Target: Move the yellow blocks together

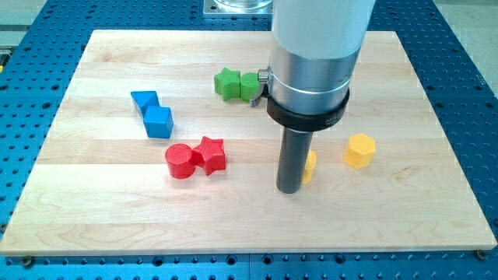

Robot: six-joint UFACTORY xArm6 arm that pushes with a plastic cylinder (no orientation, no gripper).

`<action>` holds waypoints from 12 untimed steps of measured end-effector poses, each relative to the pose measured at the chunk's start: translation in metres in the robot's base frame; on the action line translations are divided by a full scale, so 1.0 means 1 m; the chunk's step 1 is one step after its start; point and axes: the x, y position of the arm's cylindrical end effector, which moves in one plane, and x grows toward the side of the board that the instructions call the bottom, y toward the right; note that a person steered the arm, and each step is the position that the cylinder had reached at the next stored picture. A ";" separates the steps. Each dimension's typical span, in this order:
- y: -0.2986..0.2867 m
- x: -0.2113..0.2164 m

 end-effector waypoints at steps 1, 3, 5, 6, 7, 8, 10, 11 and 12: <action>0.037 0.000; 0.042 0.000; 0.160 0.022; 0.192 -0.008; 0.170 -0.050; 0.136 -0.051; 0.112 -0.051; 0.116 -0.051; 0.115 -0.051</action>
